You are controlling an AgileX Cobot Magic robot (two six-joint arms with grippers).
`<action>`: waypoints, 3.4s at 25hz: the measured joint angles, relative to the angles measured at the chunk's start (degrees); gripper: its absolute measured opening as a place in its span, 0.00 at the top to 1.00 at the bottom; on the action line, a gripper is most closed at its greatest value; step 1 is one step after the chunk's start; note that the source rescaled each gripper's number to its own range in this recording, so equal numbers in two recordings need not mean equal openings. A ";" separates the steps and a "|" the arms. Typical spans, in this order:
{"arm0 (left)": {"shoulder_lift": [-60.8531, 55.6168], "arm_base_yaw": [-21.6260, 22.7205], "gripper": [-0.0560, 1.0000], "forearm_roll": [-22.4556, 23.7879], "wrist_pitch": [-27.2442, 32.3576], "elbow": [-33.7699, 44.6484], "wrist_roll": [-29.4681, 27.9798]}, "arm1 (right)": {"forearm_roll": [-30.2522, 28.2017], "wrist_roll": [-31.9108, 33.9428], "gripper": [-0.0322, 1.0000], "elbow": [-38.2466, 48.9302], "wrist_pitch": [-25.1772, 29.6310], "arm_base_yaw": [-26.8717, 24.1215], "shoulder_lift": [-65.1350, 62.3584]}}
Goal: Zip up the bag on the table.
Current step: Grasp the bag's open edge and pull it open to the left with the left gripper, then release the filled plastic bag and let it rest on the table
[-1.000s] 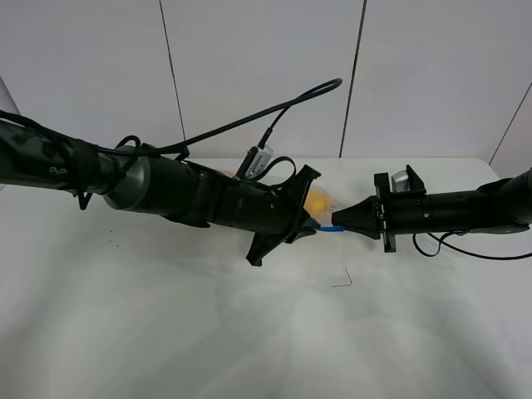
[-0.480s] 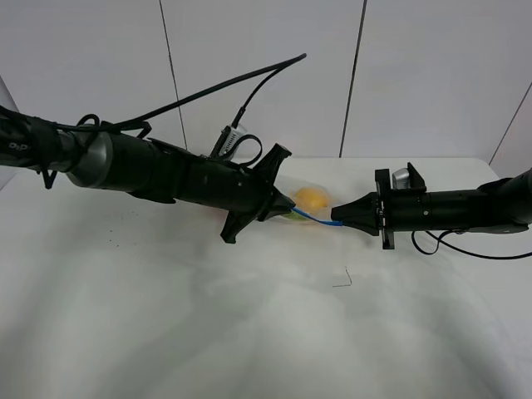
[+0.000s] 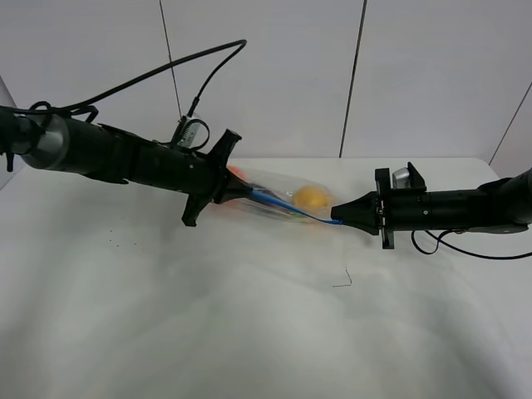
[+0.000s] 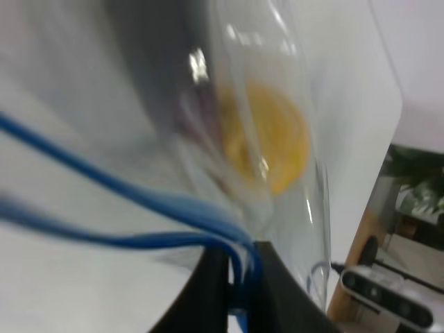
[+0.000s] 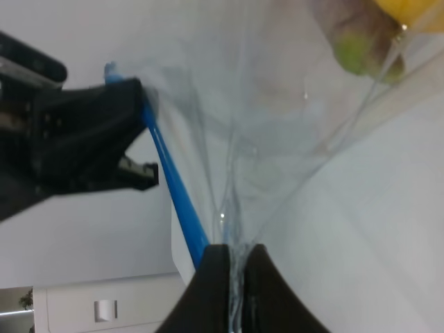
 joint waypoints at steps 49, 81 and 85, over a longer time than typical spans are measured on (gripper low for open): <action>0.00 22.77 0.05 19.76 4.37 -0.32 1.06 | -1.40 0.41 0.97 0.00 0.00 0.05 0.00; -1.96 17.90 0.07 82.23 46.84 -20.02 -15.06 | -1.50 0.64 0.97 0.00 0.00 0.05 0.00; -6.96 17.90 0.07 82.23 46.84 -17.17 -15.16 | -1.57 0.64 0.97 0.00 -0.05 0.05 0.00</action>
